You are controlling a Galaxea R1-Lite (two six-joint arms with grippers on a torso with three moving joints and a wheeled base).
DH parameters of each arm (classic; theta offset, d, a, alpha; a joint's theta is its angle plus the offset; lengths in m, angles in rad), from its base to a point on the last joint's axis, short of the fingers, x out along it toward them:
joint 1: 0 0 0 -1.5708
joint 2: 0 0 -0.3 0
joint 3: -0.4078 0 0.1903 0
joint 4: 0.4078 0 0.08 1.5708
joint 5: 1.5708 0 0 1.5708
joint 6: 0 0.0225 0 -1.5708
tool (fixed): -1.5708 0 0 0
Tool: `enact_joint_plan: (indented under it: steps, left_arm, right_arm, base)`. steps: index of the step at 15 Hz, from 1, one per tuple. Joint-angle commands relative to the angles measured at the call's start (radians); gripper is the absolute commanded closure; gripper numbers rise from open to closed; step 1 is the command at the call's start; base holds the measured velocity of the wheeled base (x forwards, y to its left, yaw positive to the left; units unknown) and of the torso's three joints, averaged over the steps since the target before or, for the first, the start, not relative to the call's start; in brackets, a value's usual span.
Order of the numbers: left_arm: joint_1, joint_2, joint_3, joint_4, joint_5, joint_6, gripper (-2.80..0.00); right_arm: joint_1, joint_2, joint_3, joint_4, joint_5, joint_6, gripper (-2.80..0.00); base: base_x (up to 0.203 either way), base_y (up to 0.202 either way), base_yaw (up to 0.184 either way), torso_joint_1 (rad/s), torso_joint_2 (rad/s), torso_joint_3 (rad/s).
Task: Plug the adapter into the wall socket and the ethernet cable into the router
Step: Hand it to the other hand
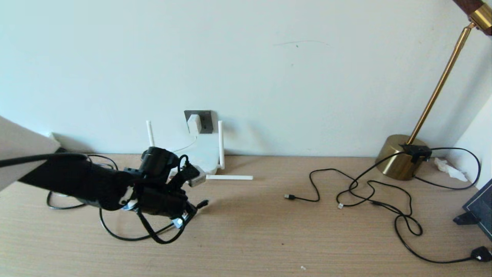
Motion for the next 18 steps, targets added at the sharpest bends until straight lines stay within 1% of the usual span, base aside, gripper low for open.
enact_joint_plan:
  steps: [1,2,3,4,5,6,9,10,11,12,13,14,15,16,18]
  left_arm:
    - [-0.032,-0.133,0.007,-0.007,-0.037,-0.002,0.0]
    - [-0.074,-0.199,-0.002,-0.007,-0.06,-0.006,0.0]
    - [-0.141,-0.255,-0.026,-0.003,-0.072,-0.008,0.0]
    - [-0.234,-0.306,-0.07,0.001,-0.072,-0.008,0.0]
    - [-0.31,-0.334,-0.105,0.004,-0.041,-0.006,0.0]
    - [-0.393,-0.354,-0.127,0.005,0.02,-0.004,0.0]
    - [-0.619,-0.378,-0.149,0.002,0.205,-0.002,0.0]
    - [-0.676,-0.377,-0.149,0.0,0.262,-0.002,0.0]
    - [-0.718,-0.375,-0.143,-0.003,0.312,-0.001,0.0]
    - [-0.75,-0.375,-0.139,-0.007,0.344,0.001,0.0]
    - [-0.767,-0.371,-0.145,-0.019,0.377,0.005,0.0]
    - [-0.788,-0.365,-0.15,-0.034,0.4,0.021,0.0]
    - [-0.815,-0.36,-0.149,-0.061,0.45,0.044,0.0]
    - [-0.844,-0.351,-0.146,-0.115,0.507,0.063,0.0]
    - [-0.885,-0.318,-0.128,-0.244,0.588,0.104,0.0]
  right_arm:
    - [0.0,0.001,0.001,0.001,0.0,0.0,0.0]
    - [0.0,0.001,0.0,0.001,0.0,0.0,0.0]
    - [0.0,0.001,-0.001,0.001,0.0,0.0,0.0]
    - [0.0,0.001,0.001,0.001,0.001,-0.013,0.0]
    - [0.0,0.001,-0.001,0.001,0.003,-0.015,0.0]
    - [0.0,0.001,0.001,0.001,0.001,0.0,0.0]
    - [0.0,0.001,0.001,0.002,0.0,-0.047,0.0]
    - [0.0,0.001,-0.006,0.002,-0.001,-0.061,0.0]
    - [0.0,0.003,-0.046,0.005,0.009,-0.061,0.0]
    - [0.0,0.021,-0.112,0.016,0.03,-0.06,0.0]
    - [0.0,0.065,-0.181,0.034,0.063,-0.054,0.0]
    - [0.001,0.145,-0.243,0.054,0.107,-0.038,0.0]
    - [0.002,0.25,-0.302,0.073,0.176,-0.009,0.0]
    - [0.002,0.346,-0.35,0.087,0.291,0.026,0.0]
    - [0.003,0.519,-0.415,0.109,0.588,0.09,0.0]
  base:
    - [0.0,0.0,0.0,0.0,0.0,0.0]
    - [0.0,0.0,0.0,0.0,0.0,0.0]
    - [0.0,0.0,0.0,0.0,0.0,0.0]
    - [0.0,0.0,0.0,0.0,0.0,0.0]
    - [0.0,0.0,0.0,0.0,0.0,0.0]
    - [0.0,0.0,0.0,0.0,0.0,0.0]
    - [0.0,0.0,0.0,0.0,0.0,0.0]
    - [0.0,0.0,0.0,0.0,0.0,0.0]
    - [0.0,0.0,0.0,0.0,0.0,0.0]
    - [0.0,0.0,0.0,0.0,0.0,0.0]
    - [0.0,0.0,0.0,0.0,0.0,0.0]
    - [0.0,0.0,0.0,0.0,0.0,0.0]
    - [0.0,0.0,0.0,0.0,0.0,0.0]
    - [0.0,0.0,0.0,0.0,0.0,0.0]
    - [0.0,0.0,0.0,0.0,0.0,0.0]
